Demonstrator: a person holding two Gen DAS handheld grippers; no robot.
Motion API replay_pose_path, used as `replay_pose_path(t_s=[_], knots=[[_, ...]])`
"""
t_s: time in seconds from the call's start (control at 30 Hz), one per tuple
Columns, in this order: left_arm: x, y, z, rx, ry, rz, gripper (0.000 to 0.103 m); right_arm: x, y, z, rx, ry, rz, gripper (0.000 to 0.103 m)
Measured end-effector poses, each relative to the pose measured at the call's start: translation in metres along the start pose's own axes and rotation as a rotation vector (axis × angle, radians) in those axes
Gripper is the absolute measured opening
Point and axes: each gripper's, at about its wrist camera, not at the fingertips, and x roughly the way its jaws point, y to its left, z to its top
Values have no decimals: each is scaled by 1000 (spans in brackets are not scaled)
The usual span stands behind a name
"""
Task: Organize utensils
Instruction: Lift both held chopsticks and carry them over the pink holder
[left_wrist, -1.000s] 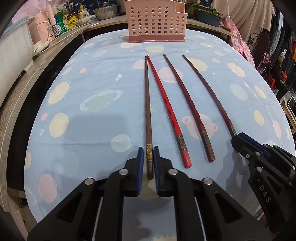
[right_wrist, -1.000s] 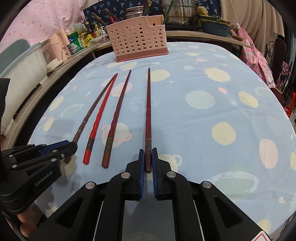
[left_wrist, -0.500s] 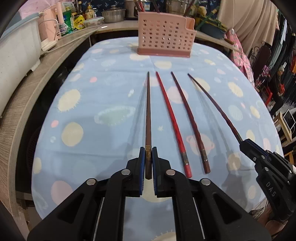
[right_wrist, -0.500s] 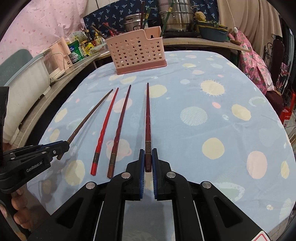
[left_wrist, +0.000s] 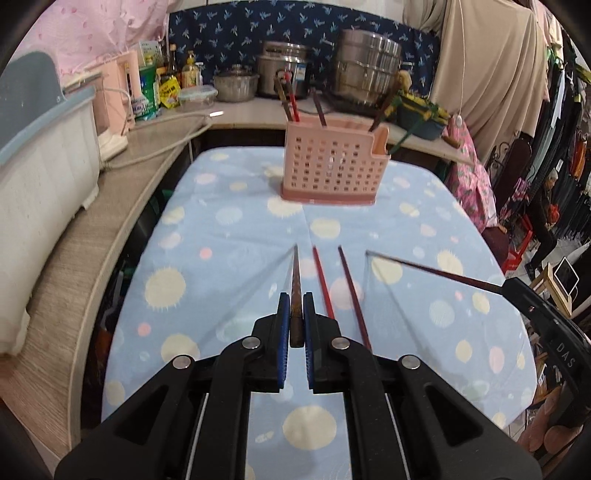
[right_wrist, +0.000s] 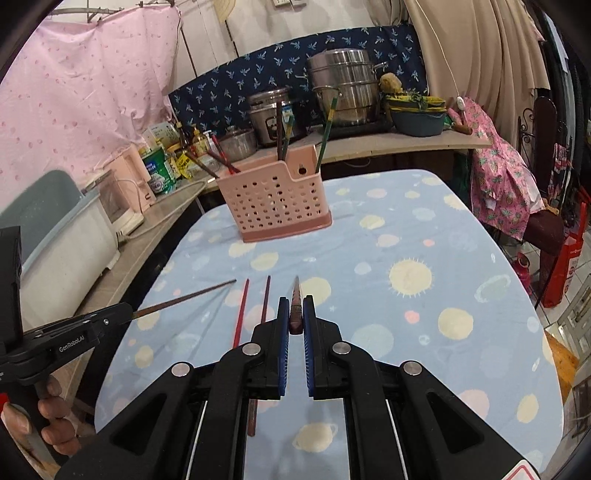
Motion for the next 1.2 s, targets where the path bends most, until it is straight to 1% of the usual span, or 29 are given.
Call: replay_pose_path(t_s=[0.27,0.53,0.7,0.9,1.0,1.2], knots=[[-9,3,53,-18,-80,-11,7,-4,-3,48,19,-97,30,7],[-1,0,101,-16,-132,3,7,4,-2,87,34,-148,56,7],[-4,-1,134,-28,-168,-25,7,6,-3,121,57,-194,90,7],[-20,-7,180,-56,-245,-80,7,3,5,164,72,-274,125,7],[-29,-14,205,-61,-300,-96,7,7,10,188,83,-312,140,7],[-40,-25,253,-67,-409,-84,7,19,19,235,87,-372,135,7]])
